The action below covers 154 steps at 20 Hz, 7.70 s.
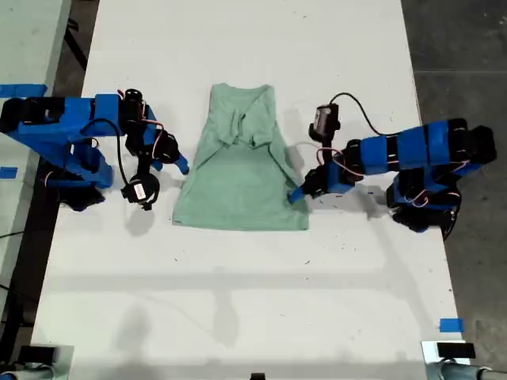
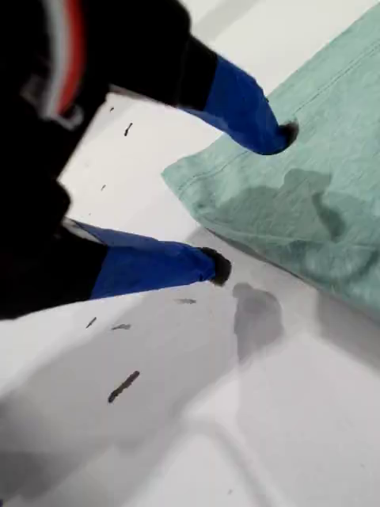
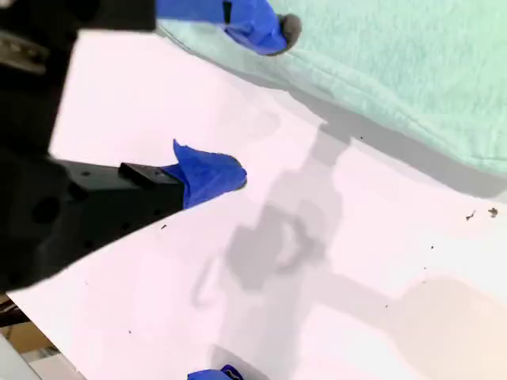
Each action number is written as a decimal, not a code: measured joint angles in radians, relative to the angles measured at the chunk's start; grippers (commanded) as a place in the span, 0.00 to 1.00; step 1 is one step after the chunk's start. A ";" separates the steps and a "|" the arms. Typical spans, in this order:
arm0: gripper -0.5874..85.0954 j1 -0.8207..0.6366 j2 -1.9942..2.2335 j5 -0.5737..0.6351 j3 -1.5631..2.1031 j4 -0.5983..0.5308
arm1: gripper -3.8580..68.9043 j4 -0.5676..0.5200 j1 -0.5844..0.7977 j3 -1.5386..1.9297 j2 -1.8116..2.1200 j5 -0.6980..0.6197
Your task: Fold tshirt
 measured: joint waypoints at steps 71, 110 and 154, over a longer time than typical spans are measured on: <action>0.01 0.100 -0.281 -0.160 0.319 -0.638 | 0.49 0.442 -0.055 -0.699 -0.245 0.051; 0.35 0.107 -0.532 -0.035 -0.693 0.250 | 0.48 0.408 -0.064 -0.661 -0.244 0.064; 0.26 0.262 -0.782 -0.130 -0.414 -0.239 | 0.43 0.548 -0.198 -1.416 -1.054 0.121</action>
